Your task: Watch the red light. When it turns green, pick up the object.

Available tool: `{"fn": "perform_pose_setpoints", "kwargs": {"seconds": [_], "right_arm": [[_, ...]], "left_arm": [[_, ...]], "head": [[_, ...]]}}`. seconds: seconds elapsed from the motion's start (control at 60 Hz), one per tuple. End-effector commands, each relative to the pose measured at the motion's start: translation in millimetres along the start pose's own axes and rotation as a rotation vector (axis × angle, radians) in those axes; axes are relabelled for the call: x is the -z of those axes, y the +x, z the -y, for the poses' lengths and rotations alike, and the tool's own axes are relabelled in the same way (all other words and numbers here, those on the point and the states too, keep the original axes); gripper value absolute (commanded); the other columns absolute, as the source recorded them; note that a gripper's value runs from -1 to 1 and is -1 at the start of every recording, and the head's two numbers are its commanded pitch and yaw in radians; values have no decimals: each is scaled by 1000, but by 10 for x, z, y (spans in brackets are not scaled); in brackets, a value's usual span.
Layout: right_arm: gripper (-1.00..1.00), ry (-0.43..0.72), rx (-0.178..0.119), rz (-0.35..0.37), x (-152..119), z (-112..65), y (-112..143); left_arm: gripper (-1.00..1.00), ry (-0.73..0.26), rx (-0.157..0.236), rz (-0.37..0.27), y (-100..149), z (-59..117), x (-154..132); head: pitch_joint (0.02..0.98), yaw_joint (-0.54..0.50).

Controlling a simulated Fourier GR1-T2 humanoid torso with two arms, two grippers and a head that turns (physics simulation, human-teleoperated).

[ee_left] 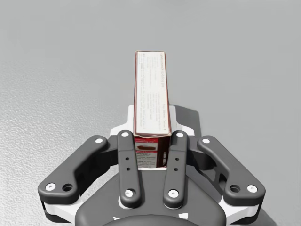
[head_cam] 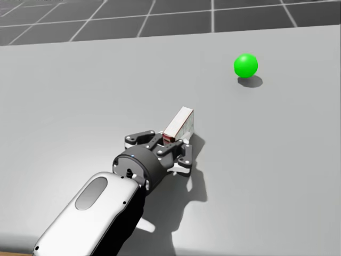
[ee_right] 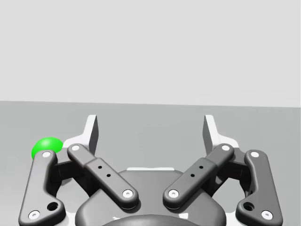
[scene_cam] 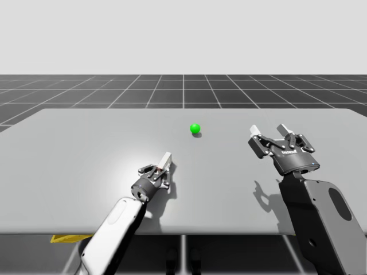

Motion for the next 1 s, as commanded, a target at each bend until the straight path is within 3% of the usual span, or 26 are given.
{"fn": "perform_pose_setpoints", "kwargs": {"seconds": [0.017, 0.233, 0.45, 0.633, 0.767, 1.0], "right_arm": [[-1000, 1, 3, 0, -1, 3, 2], [-1000, 0, 3, 2, -3, 8, 0], [-1000, -11, -16, 4, -6, 12, -10], [-1000, -12, -18, 4, -2, 15, -16], [-1000, -13, -19, 4, 1, 20, -19], [-1000, -16, -21, 2, 9, 24, -21]], "left_arm": [[1000, -58, 19, -49, -159, 34, 5], [1000, -63, 22, -51, -172, 34, 3], [1000, -63, 21, -54, -181, 34, 9], [1000, -64, 20, -56, -183, 30, 17], [1000, -50, 19, -14, -14, -19, -40], [1000, -10, 67, 107, 542, -167, -222]], "head": [[759, 167], [609, 158], [478, 156], [439, 161], [447, 160], [452, 162]]}}
